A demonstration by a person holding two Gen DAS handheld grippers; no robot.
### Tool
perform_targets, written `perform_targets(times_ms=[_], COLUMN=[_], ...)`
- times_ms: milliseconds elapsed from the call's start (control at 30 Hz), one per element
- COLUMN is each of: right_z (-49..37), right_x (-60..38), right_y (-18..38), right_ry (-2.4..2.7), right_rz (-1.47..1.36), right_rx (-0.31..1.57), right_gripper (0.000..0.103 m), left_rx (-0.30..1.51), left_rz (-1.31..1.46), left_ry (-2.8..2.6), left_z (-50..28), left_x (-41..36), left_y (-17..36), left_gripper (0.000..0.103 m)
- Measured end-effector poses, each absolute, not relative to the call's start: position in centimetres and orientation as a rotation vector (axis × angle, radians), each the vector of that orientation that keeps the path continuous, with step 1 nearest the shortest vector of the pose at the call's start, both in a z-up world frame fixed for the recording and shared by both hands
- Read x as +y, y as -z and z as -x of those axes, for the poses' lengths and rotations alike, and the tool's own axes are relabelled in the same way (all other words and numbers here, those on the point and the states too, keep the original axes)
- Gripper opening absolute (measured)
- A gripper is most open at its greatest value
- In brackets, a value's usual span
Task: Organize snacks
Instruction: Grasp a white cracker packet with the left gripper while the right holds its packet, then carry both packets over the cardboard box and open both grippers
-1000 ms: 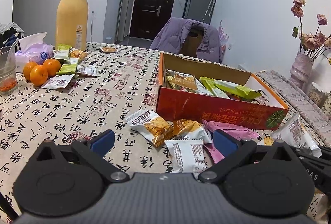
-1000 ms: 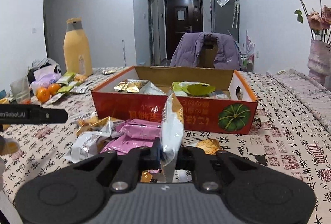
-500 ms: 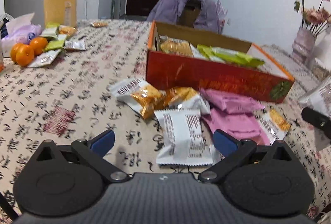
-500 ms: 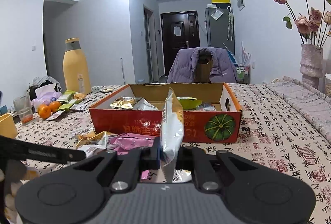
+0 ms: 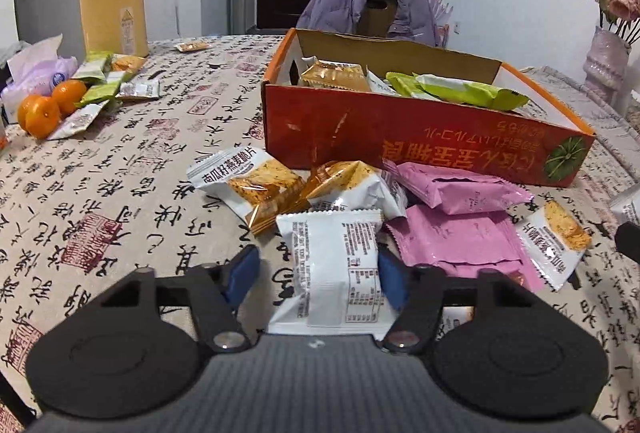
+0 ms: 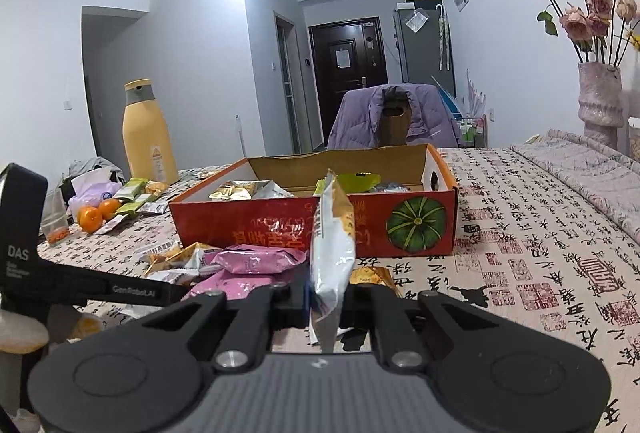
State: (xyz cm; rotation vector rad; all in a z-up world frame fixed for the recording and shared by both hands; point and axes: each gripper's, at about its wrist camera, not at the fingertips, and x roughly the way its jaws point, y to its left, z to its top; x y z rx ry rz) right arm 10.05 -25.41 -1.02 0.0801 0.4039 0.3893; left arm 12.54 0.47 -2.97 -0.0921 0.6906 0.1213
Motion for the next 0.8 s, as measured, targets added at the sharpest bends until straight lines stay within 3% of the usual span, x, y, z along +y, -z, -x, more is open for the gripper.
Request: perform_targets(times_ms=[67, 133, 800], right_z=[-10.0, -10.1, -11.9], right_x=[-25.6, -25.7, -26.0], right_y=[1.1, 1.1, -0.8], right_ry=[-0.392, -0.389, -0.362], right_rz=[-0.083, -0.089, -0.063], right_rx=[0.404, 0.405, 0.339], right_gripper=[0.010, 0.010, 0.010], left_rx=[0.683, 0.676, 0.497], left_rz=[0.092, 0.100, 0.050], left_ry=[-0.126, -0.120, -0.025], left_z=[-12.5, -12.3, -11.2], left_x=[0.5, 0.7, -0.8], left_y=[2.9, 2.8, -2.1], left_gripper=[0.042, 0.040, 0.040])
